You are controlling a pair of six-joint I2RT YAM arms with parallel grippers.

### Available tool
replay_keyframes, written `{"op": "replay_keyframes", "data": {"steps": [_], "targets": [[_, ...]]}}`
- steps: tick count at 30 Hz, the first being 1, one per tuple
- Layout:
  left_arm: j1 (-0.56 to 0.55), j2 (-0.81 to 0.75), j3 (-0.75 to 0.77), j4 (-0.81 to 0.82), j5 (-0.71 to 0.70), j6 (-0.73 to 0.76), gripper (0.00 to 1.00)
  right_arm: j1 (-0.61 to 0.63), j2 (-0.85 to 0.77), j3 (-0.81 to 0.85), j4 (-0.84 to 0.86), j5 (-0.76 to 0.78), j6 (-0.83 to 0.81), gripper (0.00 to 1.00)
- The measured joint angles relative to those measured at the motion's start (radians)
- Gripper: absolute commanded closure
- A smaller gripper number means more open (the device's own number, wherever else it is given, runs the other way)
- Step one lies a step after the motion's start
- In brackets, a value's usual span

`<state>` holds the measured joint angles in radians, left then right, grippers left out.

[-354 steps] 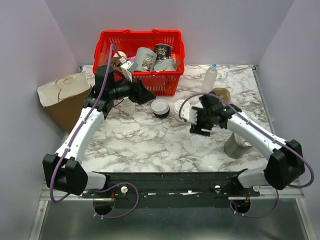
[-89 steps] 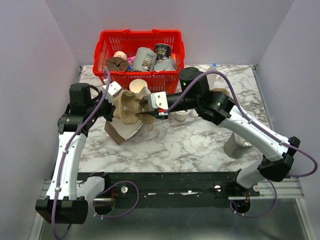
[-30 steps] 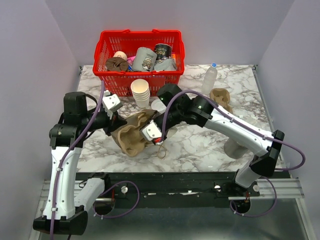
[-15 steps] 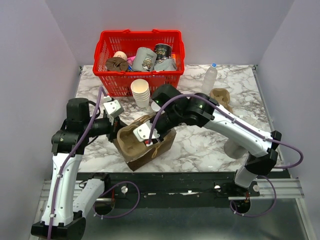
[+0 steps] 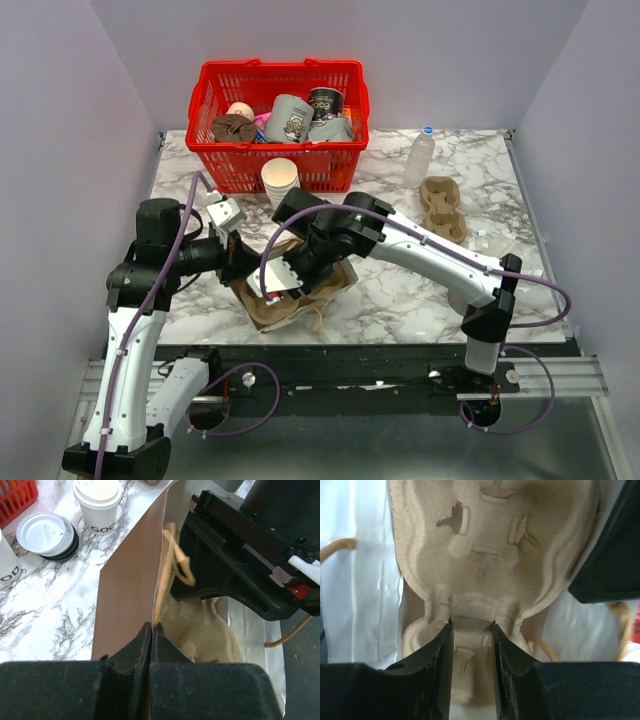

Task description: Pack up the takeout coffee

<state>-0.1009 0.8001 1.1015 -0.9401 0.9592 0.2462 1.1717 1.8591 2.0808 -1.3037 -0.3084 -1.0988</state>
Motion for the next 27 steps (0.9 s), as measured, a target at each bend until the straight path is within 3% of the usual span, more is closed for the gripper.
{"op": "replay_keyframes", "data": {"steps": [10, 27], "targets": [[-0.006, -0.011, -0.025, 0.039, 0.005, -0.066, 0.55, 0.002, 0.013, 0.000, -0.020, 0.070, 0.071, 0.99], [-0.006, 0.059, -0.007, 0.232, -0.012, -0.242, 0.33, -0.013, 0.077, -0.019, -0.030, 0.162, 0.158, 0.99]]}}
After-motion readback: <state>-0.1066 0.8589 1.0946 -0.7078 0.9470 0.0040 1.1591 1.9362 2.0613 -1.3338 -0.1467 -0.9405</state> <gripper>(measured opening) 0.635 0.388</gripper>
